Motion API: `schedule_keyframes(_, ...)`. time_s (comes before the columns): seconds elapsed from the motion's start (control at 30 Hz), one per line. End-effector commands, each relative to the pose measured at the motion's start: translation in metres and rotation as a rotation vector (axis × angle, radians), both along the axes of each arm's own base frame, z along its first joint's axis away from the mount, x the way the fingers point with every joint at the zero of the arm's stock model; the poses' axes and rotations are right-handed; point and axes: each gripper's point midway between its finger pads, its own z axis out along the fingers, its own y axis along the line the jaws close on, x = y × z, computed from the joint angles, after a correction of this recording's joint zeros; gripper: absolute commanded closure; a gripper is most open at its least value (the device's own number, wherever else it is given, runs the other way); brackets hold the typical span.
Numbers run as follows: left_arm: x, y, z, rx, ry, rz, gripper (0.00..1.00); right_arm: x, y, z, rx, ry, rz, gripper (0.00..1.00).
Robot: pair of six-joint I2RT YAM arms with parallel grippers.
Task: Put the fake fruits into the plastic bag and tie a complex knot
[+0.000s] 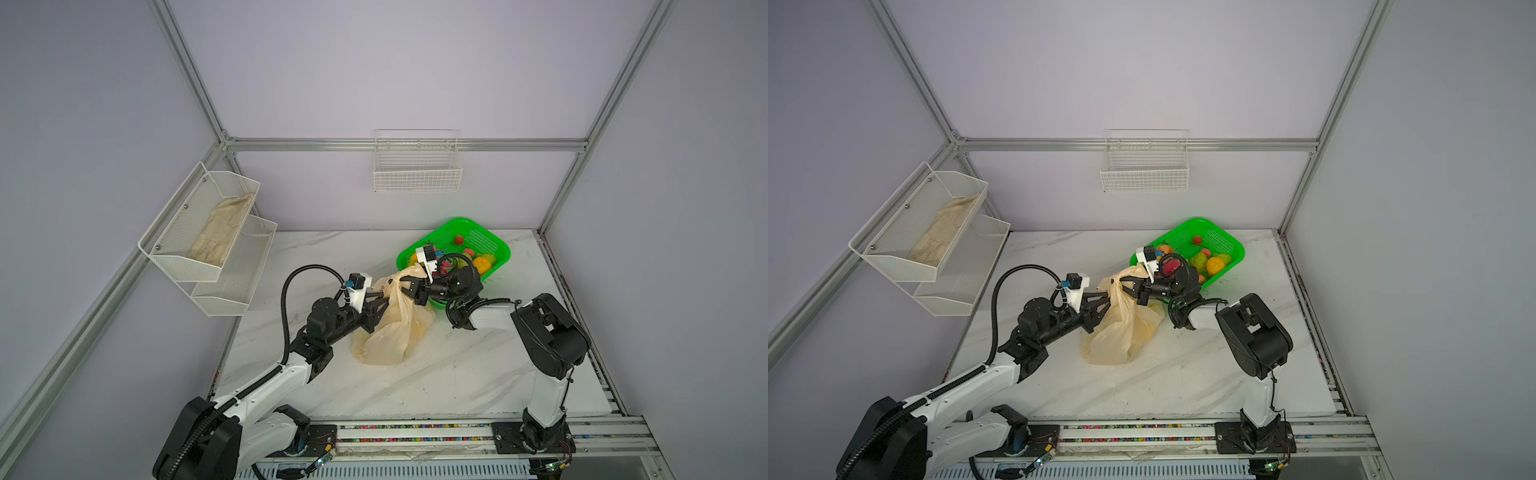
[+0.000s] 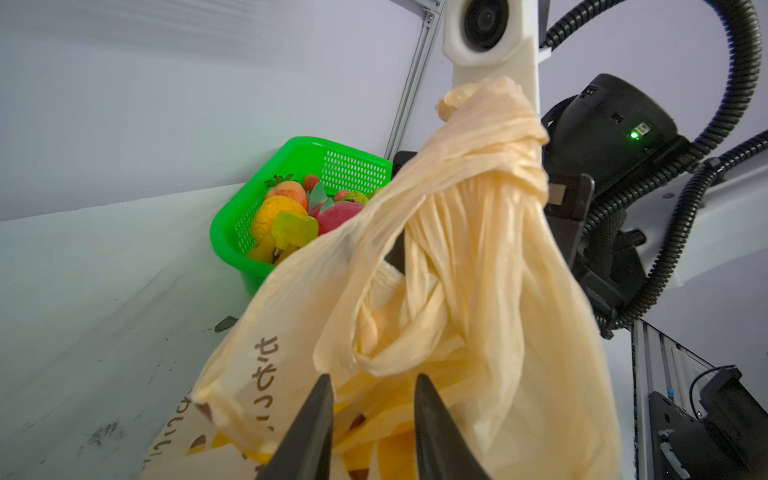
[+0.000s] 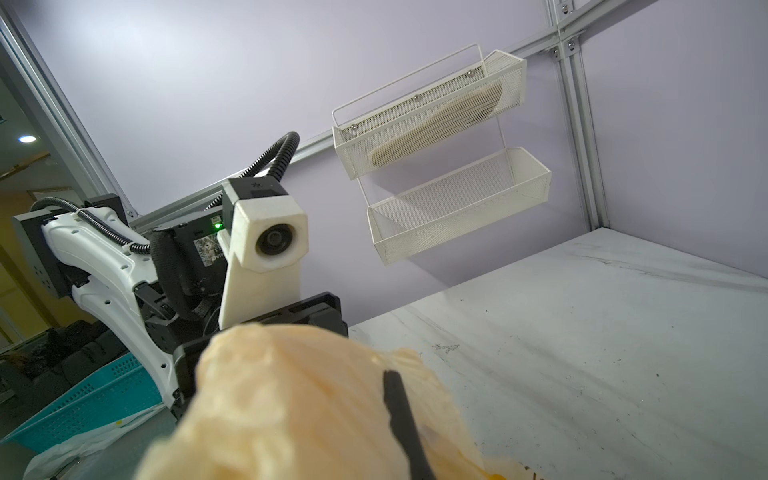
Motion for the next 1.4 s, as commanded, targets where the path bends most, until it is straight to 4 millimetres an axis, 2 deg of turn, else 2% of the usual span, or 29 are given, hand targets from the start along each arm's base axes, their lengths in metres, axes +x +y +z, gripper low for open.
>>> schedule_keyframes(0.0, -0.004, -0.013, 0.044, -0.059, -0.138, -0.068, 0.66, -0.002, -0.002, 0.029, 0.068, -0.052, 0.014, 1.00)
schedule_keyframes(0.47, -0.003, -0.024, 0.048, -0.084, -0.172, -0.097, 0.57, 0.000, 0.011, 0.035, 0.080, -0.003, 0.026, 1.00)
schedule_keyframes(0.57, 0.001, -0.017, 0.048, -0.102, -0.162, -0.044, 0.58, -0.002, 0.011, 0.032, 0.073, -0.004, 0.029, 1.00)
schedule_keyframes(0.73, 0.007, 0.005, 0.053, -0.150, -0.141, 0.071, 0.67, -0.005, 0.011, 0.028, 0.054, -0.019, 0.037, 1.00)
schedule_keyframes(1.17, 0.004, 0.012, 0.066, -0.160, -0.161, 0.088, 0.59, -0.005, 0.013, 0.023, 0.015, -0.035, 0.034, 1.00)
schedule_keyframes(1.37, 0.006, 0.010, 0.068, -0.159, -0.158, 0.079, 0.67, -0.004, 0.013, 0.022, 0.011, -0.036, 0.032, 1.00)
